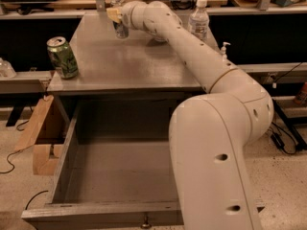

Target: Place redbull can into top drawer

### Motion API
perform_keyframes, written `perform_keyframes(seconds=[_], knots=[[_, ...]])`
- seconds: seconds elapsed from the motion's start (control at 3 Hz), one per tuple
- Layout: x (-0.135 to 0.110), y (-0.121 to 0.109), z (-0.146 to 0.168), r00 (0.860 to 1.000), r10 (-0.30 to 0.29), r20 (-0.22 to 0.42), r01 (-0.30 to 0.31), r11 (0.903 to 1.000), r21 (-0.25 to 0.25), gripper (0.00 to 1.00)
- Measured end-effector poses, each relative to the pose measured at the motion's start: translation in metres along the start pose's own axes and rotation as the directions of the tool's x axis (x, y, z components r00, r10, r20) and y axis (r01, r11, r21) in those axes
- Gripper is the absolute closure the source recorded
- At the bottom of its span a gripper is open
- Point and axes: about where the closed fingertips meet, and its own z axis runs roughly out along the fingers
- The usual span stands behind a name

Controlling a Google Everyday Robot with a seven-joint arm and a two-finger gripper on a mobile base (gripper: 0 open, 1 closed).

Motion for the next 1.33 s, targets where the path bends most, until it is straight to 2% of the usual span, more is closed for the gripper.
perform_keyframes(seconds=[0.33,0.67,1.0,1.33], knots=[[-0.029,0.005,-0.042,0.998,-0.052,0.047,0.054,0.9981,-0.029,1.00],[-0.054,0.020,-0.092,0.988,-0.112,0.105,0.120,0.9908,-0.064,1.00],[-0.056,0.043,-0.137,0.976,-0.164,0.147,0.180,0.9783,-0.103,1.00],[-0.046,0.107,-0.187,0.961,-0.192,0.200,0.235,0.9468,-0.220,1.00]])
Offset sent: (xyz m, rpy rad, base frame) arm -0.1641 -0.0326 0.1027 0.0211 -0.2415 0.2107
